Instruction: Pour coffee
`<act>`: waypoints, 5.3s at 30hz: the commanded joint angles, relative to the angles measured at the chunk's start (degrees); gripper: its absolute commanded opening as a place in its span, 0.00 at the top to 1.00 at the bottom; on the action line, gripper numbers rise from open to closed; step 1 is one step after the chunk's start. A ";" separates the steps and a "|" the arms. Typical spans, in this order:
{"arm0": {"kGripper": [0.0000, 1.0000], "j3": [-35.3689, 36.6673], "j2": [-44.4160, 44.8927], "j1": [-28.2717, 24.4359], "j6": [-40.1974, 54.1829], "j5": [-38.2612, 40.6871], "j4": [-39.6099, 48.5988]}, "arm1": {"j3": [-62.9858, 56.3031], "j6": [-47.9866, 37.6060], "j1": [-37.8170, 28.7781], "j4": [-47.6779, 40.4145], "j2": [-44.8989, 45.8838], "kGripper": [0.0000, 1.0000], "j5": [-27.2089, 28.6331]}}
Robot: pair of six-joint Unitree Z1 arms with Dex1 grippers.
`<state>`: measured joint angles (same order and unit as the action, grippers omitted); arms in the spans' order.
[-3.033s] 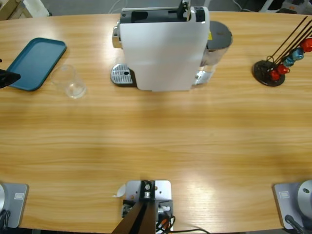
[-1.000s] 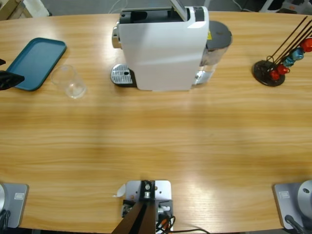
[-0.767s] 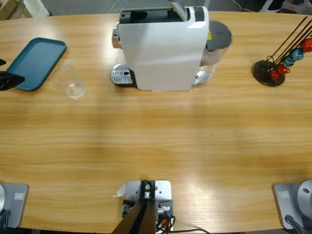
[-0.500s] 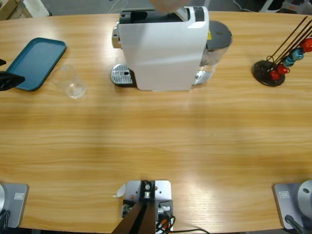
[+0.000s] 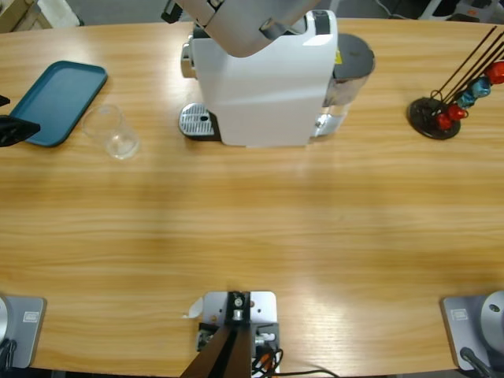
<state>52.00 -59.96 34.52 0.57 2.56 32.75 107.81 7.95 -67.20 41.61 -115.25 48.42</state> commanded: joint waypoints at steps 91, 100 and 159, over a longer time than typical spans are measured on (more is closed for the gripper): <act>0.23 -1.28 -1.15 0.37 0.13 0.52 1.00 | -10.21 -5.93 0.67 -6.24 -3.62 1.00 -10.64; 0.23 -1.46 -0.90 0.46 0.22 0.61 1.14 | -8.95 -6.03 3.11 -3.20 11.47 0.30 -16.09; 0.02 -12.81 -26.44 -5.78 -11.19 -11.44 -24.88 | -66.68 -21.13 13.55 -18.21 50.38 0.00 -43.92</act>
<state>41.03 -80.48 28.53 -10.05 -9.19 10.77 43.33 -13.95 -54.75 24.32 -65.52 5.51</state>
